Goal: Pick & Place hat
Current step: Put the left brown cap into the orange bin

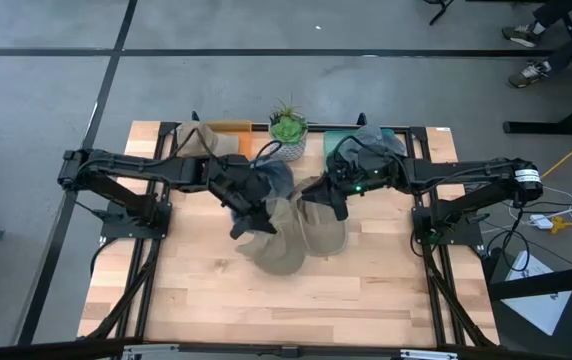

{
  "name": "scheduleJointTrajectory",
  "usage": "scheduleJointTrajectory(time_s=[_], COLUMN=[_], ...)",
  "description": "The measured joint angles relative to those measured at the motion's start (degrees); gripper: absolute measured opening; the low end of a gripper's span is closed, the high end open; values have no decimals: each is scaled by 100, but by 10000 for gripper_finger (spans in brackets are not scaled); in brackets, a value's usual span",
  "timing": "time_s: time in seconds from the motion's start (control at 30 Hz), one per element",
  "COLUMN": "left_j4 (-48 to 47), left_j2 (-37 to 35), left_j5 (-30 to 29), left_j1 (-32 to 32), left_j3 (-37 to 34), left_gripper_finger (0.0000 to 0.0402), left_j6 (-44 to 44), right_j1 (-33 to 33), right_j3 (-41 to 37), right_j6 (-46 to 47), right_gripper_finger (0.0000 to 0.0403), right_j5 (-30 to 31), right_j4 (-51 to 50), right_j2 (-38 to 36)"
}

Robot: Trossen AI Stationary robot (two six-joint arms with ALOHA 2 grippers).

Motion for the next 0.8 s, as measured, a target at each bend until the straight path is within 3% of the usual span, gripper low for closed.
scheduleJointTrajectory(time_s=[0.13, 0.33, 0.5, 0.67, 0.8], left_j4=[3, -147, -311, -168, 233], left_j2=[-11, -219, -393, -420, -420], left_j5=[589, 600, 83, 34, 31], left_j1=[68, 285, 529, 699, 749], left_j3=[0, 0, 0, 0, 0], left_gripper_finger=[19, 26, 18, 23, 24], left_j6=[-761, -1583, -1714, -1755, -1761], right_j1=[2, 86, 334, 654, 695], right_j3=[0, 0, 0, 0, 0], right_j6=[-500, -897, -1270, -1811, -1911], right_gripper_finger=[159, 184, 179, 154, 127], right_j5=[-30, -332, -197, -222, -612], right_j4=[-2, -2, 57, 588, 862], right_j2=[0, 0, 2, 2, 32])
